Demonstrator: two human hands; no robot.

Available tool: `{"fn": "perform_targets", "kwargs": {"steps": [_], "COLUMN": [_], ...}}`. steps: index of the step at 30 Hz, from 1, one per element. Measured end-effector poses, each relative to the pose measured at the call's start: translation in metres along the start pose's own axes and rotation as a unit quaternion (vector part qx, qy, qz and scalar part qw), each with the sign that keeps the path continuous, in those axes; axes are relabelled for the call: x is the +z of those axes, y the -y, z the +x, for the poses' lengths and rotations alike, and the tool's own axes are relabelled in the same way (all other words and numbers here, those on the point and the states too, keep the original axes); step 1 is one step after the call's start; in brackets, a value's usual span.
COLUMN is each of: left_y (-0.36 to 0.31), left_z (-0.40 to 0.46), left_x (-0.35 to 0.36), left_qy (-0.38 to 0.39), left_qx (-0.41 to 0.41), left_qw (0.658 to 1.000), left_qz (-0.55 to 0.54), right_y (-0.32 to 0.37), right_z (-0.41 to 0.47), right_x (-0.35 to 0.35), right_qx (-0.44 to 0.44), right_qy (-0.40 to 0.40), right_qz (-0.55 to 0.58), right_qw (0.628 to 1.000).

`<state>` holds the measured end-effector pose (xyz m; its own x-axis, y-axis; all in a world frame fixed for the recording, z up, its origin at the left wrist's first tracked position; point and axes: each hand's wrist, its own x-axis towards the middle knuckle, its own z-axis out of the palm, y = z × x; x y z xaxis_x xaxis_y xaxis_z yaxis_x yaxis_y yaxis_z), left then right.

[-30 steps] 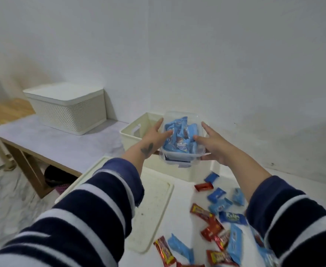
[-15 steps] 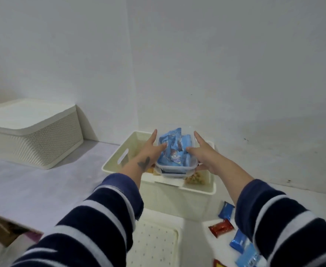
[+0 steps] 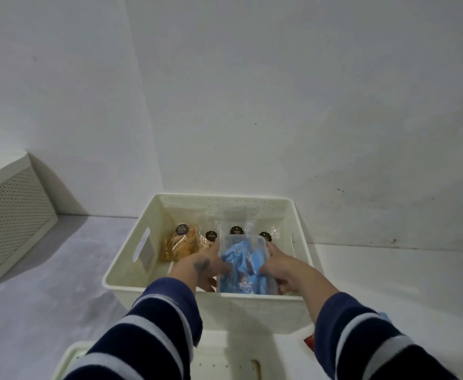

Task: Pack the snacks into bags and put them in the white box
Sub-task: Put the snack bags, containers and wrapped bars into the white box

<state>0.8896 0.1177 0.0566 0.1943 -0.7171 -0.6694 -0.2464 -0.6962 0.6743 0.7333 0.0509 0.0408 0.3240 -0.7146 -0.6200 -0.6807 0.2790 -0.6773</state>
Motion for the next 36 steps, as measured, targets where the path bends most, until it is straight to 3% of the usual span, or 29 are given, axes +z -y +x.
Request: {"fn": "perform_targets", "kwargs": {"steps": [4, 6, 8, 10, 13, 16, 29, 36], "left_y": [0.003, 0.002, 0.001, 0.0, 0.0, -0.005, -0.031, -0.044], "left_z": [0.014, 0.014, 0.014, 0.014, 0.012, 0.013, 0.006, -0.018], "left_x": [0.0, 0.001, 0.001, 0.001, 0.005, 0.011, 0.055, 0.062], "left_qy": [0.023, 0.029, 0.022, 0.007, 0.0, 0.0, 0.036, -0.036], "left_qx": [-0.025, -0.029, -0.027, -0.023, -0.014, -0.004, 0.03, 0.104], "left_qw": [0.999, 0.999, 0.999, 0.999, 0.998, 0.996, 0.982, 0.968], "left_qz": [0.021, 0.027, 0.038, 0.049, 0.053, 0.086, 0.182, 0.225], "right_y": [-0.004, -0.001, 0.004, 0.003, -0.012, -0.027, -0.032, -0.028], "right_z": [0.009, 0.003, -0.007, -0.017, -0.027, -0.031, -0.026, -0.051], "right_x": [0.005, 0.003, -0.003, -0.012, -0.024, -0.027, -0.027, -0.047], "right_qx": [0.002, -0.056, -0.146, -0.205, -0.152, -0.12, -0.129, -0.167], "right_qy": [0.005, -0.033, -0.132, -0.222, -0.244, -0.234, -0.25, -0.198], "right_qz": [-0.04, -0.131, -0.239, -0.345, -0.455, -0.457, -0.456, -0.34], "right_qw": [0.999, 0.989, 0.951, 0.889, 0.843, 0.85, 0.844, 0.904]}}
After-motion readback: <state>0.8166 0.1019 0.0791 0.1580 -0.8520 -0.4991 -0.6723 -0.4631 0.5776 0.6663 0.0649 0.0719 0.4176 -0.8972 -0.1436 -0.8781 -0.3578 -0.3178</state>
